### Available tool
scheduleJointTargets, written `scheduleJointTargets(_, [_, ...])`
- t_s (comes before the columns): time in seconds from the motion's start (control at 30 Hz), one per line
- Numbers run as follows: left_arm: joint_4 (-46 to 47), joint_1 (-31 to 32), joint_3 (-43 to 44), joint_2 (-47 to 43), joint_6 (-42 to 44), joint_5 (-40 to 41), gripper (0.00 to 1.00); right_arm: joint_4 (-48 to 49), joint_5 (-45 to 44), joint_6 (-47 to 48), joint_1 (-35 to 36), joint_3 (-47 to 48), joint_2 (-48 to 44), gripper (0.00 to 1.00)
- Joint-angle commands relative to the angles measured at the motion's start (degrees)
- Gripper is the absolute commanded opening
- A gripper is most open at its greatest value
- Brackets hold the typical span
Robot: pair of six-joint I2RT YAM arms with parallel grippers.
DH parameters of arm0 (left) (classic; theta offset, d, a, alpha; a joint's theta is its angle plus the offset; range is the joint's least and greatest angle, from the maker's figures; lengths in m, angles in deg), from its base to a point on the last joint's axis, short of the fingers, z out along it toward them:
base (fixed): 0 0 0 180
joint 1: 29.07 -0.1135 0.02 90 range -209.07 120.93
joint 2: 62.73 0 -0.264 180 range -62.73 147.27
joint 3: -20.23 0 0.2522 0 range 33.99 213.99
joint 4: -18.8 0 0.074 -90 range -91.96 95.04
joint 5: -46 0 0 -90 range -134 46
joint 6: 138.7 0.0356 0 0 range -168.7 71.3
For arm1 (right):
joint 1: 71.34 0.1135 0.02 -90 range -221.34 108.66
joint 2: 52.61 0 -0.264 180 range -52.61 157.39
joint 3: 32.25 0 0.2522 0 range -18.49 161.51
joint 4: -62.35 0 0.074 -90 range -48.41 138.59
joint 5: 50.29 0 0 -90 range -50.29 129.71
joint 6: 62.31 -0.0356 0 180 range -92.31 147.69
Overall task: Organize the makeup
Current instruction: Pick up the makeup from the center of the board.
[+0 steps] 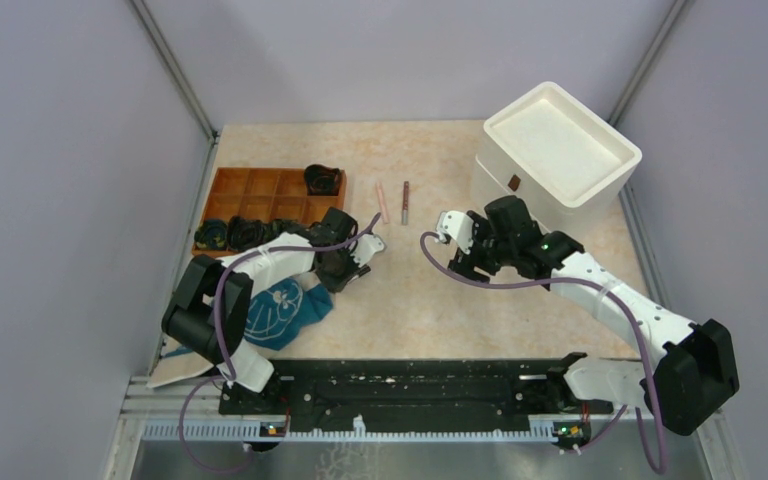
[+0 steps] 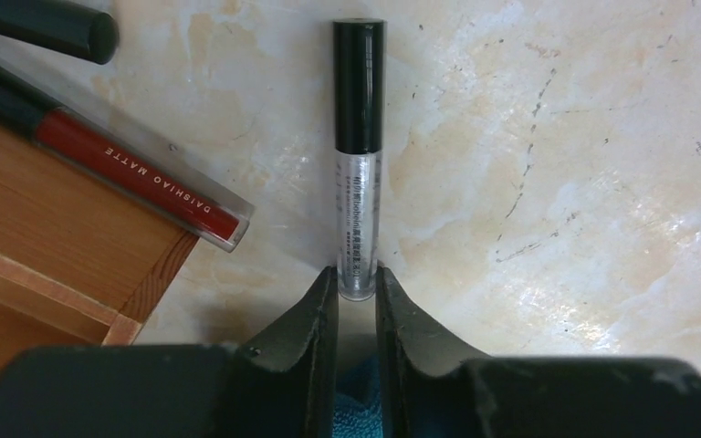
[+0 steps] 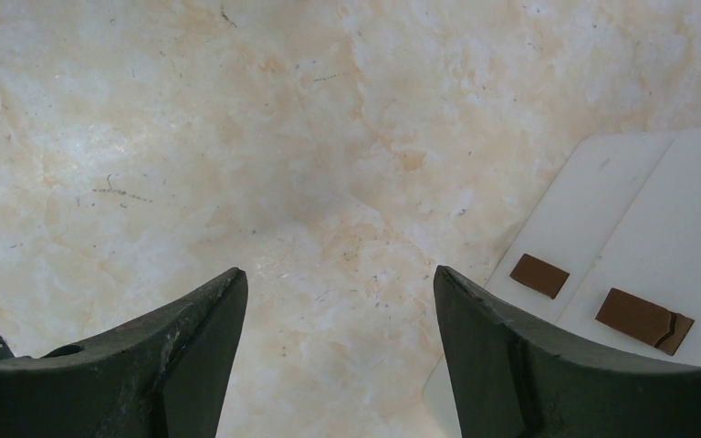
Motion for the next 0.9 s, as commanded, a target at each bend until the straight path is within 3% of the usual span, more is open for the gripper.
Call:
scheduleJointTargets(0.0, [-0.8,0.0,0.1,0.0,1.2,-1.9,0.21,1.4,1.2,-0.4,-0.6,-0.5,-1.8,0.74])
scheduleJointTargets(0.2, [-2.4,0.2,-0.6,-1.9,3.7,-4.8,0.08,1.0,3.1,-1.1,-1.3,0.2,-1.9,0.74])
scheduleJointTargets(0.37, [-6.1,0.2,2.2,-5.6,6.4,-15.4,0.0,1.0,8.9,-2.3,-1.6,2.7,-2.2,0.74])
scheduleJointTargets(0.63, [-10.4,-0.2,11.2,-9.7,10.1,-30.8,0.0,5.8,23.7,-2.5,-2.1,8.2,-1.8,0.74])
scheduleJointTargets(0.87, [-7.2,-1.2,20.7,-12.0,4.6,-43.1,0.0,15.8,32.6,-10.5,-2.1,11.5,-0.2,0.79])
